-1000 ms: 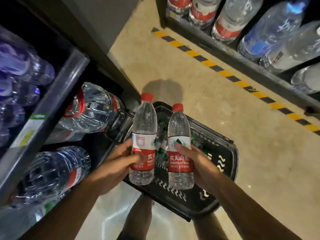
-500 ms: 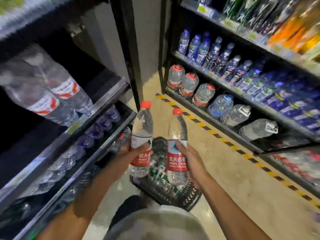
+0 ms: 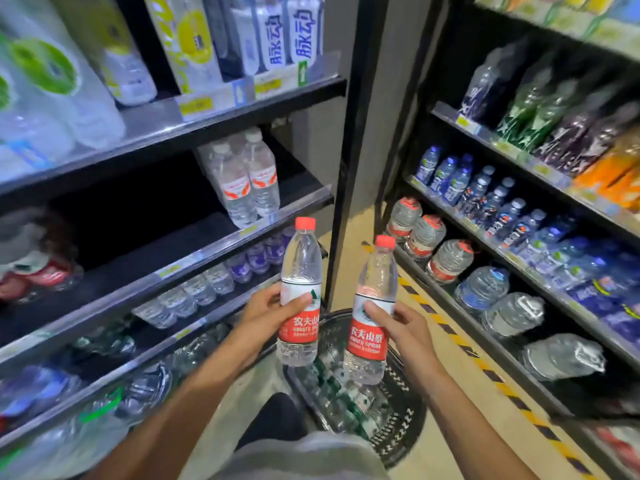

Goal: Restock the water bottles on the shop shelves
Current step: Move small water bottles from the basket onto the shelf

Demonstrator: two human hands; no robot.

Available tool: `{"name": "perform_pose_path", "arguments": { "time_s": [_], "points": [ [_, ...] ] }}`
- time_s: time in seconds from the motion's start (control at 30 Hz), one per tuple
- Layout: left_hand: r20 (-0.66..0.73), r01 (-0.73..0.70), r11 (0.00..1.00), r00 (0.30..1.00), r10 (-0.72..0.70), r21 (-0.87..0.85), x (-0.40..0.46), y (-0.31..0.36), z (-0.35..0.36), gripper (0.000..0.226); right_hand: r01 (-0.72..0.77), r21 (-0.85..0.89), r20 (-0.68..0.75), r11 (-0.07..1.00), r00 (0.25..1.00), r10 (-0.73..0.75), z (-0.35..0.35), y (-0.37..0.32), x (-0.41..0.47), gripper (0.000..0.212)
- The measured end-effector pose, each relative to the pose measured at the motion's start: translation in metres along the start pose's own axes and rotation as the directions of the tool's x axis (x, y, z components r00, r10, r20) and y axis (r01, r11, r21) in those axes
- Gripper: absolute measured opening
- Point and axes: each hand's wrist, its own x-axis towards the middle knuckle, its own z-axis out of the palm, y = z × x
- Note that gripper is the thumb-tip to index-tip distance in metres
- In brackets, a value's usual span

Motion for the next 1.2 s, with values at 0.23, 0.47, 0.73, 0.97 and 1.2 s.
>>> {"name": "perform_pose_path", "arguments": {
  "time_s": [0.23,0.47,0.73,0.97,1.2],
  "points": [
    [-0.31,-0.13,0.986,0.946,0.093,-0.101,-0.1,-0.01,-0.027,0.068,0.119,-0.039,0.279,0.992,0.955,-0.103,0.033,-0.007,-0.028,0.05],
    [-0.506,-0.223,0.97,0.851,0.145,-0.097,-0.208,-0.023,-0.075,0.048,0.161,-0.023,0.595,0.987,0.795,-0.116,0.129,-0.01,-0.056,0.031],
    [-0.627,-0.361,0.929,0.743,0.234,-0.081,-0.276,-0.031,-0.161,0.053,0.221,-0.064,0.748,0.973,0.656,-0.1,0.243,-0.013,-0.081,0.048],
    [-0.613,-0.386,0.922,0.736,0.288,-0.03,-0.295,-0.035,-0.252,0.044,0.308,-0.127,0.731,0.943,0.672,-0.121,0.332,-0.004,-0.088,0.053],
    [-0.597,-0.321,0.943,0.74,0.31,0.09,-0.288,-0.031,-0.323,0.054,0.369,-0.1,0.702,0.924,0.684,-0.197,0.38,0.006,-0.092,0.049]
  ]
}}
